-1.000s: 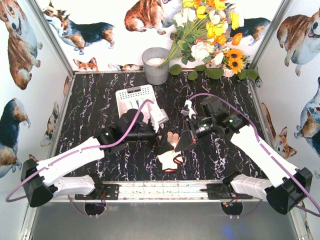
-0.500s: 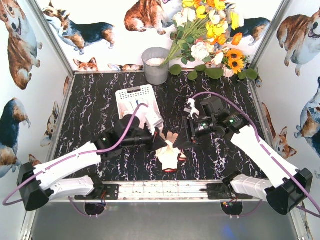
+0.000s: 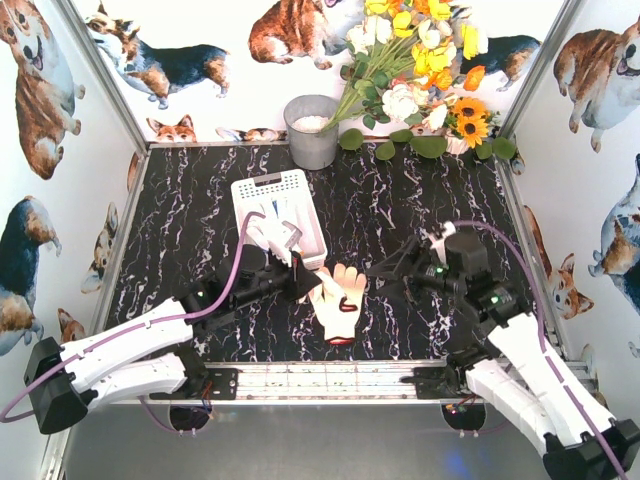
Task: Put the gloves into the storage basket
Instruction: Pair the glove with the glove.
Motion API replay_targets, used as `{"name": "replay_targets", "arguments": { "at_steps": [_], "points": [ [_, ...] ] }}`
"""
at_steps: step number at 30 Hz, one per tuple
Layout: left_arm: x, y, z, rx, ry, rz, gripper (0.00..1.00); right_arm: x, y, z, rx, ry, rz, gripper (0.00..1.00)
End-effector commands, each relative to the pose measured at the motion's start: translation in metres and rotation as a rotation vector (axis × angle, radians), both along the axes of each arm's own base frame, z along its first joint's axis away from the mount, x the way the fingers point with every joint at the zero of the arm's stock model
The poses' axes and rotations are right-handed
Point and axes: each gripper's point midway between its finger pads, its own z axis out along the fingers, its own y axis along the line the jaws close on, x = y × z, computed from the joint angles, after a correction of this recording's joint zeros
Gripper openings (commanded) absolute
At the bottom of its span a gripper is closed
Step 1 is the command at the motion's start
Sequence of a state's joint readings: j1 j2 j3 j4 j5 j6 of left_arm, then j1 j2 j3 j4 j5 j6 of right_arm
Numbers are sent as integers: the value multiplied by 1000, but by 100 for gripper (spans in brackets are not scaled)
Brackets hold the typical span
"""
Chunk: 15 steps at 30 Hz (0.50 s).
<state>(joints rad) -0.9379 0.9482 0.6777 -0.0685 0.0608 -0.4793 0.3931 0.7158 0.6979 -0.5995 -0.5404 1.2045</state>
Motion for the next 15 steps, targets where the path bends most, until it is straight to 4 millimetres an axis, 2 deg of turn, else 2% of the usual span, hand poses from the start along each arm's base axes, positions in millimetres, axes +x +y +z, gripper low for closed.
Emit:
{"name": "replay_targets", "arguments": {
  "at_steps": [1, 7, 15],
  "points": [
    [10, -5, 21, -88, -24, 56, 0, 21, -6, 9, 136, 66, -216, 67],
    [13, -12, 23, -96, -19, 52, 0, 16, -3, -4, 143, 173, -239, 67],
    [16, -18, 27, -112, -26, 46, 0, 10, 33, -21, 149, 265, -162, 63]
  ]
}}
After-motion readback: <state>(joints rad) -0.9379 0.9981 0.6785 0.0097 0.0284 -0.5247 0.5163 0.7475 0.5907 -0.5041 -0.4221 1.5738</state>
